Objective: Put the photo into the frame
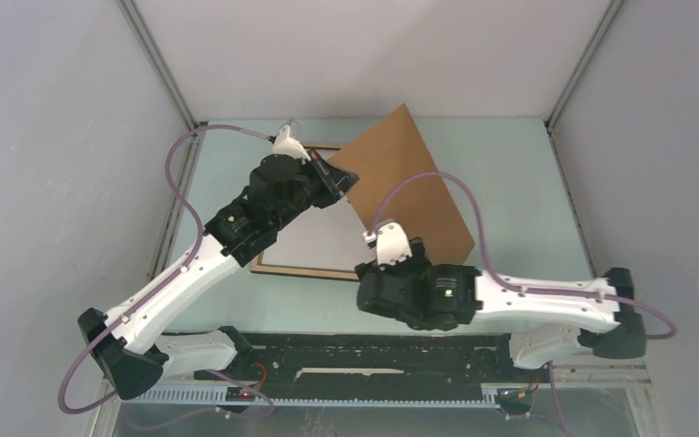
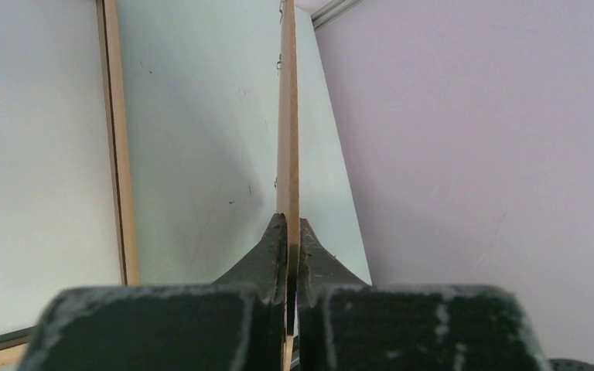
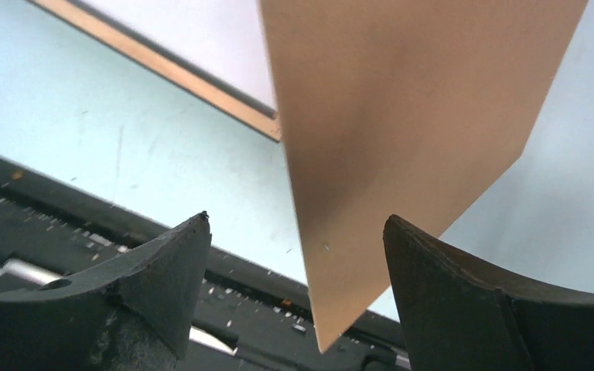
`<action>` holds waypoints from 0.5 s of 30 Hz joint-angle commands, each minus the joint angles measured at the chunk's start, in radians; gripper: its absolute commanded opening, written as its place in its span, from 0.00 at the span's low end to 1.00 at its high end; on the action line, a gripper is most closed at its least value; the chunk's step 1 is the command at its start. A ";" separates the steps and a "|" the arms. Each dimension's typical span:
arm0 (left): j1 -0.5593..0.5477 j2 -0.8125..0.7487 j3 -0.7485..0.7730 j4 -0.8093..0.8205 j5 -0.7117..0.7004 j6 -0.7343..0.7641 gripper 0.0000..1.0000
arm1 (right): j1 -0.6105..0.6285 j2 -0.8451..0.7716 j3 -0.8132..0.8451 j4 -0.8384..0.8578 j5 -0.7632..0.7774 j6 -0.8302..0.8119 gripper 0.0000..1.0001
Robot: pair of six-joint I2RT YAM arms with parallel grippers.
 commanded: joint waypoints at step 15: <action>-0.004 -0.003 0.093 -0.008 -0.056 -0.126 0.00 | 0.030 0.479 0.341 -0.586 0.483 0.430 0.58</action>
